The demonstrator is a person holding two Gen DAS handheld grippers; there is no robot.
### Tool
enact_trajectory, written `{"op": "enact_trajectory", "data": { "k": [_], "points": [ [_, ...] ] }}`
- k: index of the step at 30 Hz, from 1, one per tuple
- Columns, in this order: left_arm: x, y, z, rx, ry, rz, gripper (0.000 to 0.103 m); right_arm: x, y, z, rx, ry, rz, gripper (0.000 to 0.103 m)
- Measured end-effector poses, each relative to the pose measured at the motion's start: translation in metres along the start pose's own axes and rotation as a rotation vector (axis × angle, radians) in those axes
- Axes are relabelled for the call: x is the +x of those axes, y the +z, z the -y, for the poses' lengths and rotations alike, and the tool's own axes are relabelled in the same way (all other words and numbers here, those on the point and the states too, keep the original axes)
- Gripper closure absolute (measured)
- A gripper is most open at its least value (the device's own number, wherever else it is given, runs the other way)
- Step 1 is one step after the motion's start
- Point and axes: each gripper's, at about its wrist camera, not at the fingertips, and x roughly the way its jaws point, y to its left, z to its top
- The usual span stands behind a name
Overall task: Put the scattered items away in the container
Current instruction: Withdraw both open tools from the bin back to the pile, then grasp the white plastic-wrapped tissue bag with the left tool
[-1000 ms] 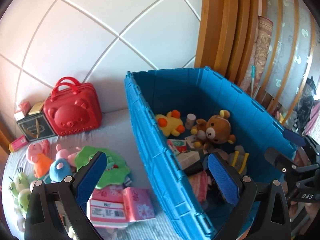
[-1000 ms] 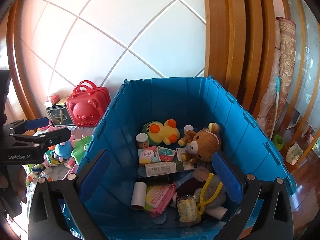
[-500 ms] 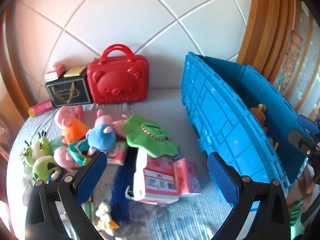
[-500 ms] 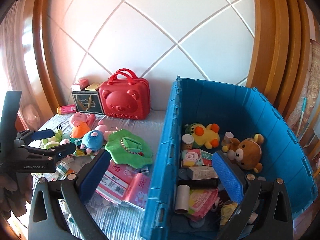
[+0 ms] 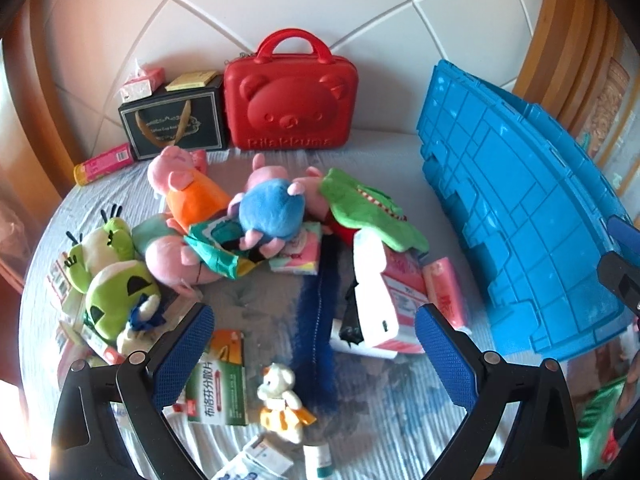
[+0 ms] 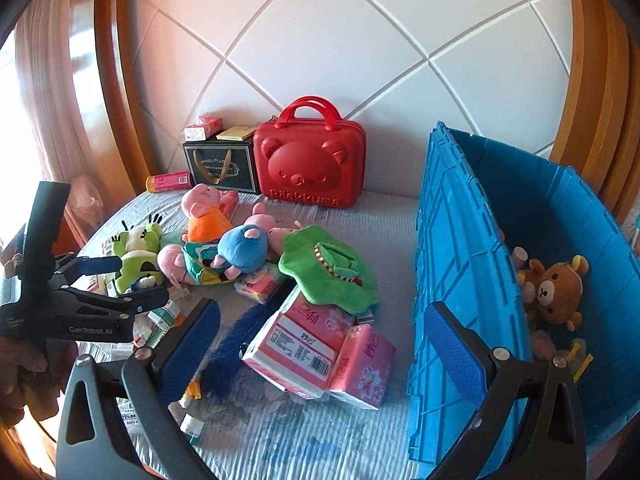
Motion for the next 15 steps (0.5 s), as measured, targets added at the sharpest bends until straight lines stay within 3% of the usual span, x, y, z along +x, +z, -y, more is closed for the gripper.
{"op": "enact_trajectory", "data": {
  "k": [15],
  "points": [
    [0.111,-0.017,0.050,0.057,-0.205,-0.216,0.005,0.073,-0.084,-0.011,-0.075,-0.022,-0.181,0.000]
  ]
}}
